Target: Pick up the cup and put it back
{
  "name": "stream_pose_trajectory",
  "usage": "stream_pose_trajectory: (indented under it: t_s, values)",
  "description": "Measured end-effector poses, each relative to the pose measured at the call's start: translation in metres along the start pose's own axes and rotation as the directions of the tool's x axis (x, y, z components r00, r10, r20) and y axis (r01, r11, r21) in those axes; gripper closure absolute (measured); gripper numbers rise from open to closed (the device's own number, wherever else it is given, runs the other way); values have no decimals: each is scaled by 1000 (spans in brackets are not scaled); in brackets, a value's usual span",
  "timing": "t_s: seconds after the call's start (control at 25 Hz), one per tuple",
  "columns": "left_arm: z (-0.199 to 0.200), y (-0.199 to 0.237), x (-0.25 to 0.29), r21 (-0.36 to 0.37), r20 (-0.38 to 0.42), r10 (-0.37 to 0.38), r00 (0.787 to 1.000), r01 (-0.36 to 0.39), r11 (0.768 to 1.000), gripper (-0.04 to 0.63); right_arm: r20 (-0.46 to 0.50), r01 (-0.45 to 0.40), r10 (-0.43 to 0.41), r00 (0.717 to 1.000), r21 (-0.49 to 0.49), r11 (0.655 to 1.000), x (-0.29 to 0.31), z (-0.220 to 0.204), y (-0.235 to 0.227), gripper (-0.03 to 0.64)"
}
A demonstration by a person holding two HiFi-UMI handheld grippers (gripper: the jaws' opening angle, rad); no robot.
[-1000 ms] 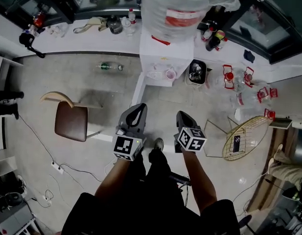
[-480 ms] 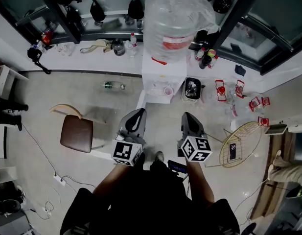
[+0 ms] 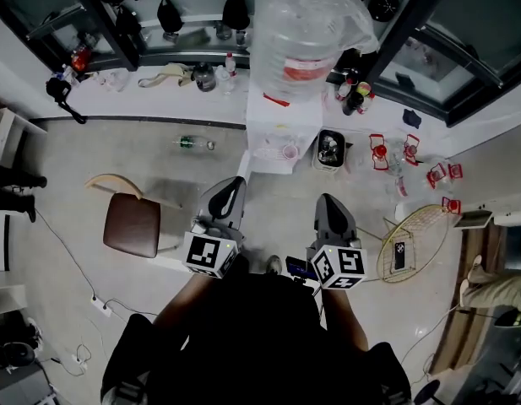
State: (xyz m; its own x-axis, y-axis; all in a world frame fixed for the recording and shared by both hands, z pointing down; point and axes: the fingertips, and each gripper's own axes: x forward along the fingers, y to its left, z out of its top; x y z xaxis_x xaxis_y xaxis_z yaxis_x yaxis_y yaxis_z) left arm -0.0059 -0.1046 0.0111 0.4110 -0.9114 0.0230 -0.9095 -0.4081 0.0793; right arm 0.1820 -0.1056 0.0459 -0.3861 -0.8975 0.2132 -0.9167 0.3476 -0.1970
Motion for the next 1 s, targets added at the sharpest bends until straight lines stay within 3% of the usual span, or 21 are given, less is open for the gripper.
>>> stream_pose_trajectory:
  t_s: [0.88, 1.0]
  values:
    - [-2, -1, 2, 20, 18, -25, 1000, 24, 1000, 583, 6, 4, -4, 1000, -10, 1000, 8, 2, 7, 623]
    - [0, -1, 2, -3, 20, -22, 1000, 22, 1000, 583, 3, 8, -8, 1000, -10, 1000, 8, 2, 8, 623]
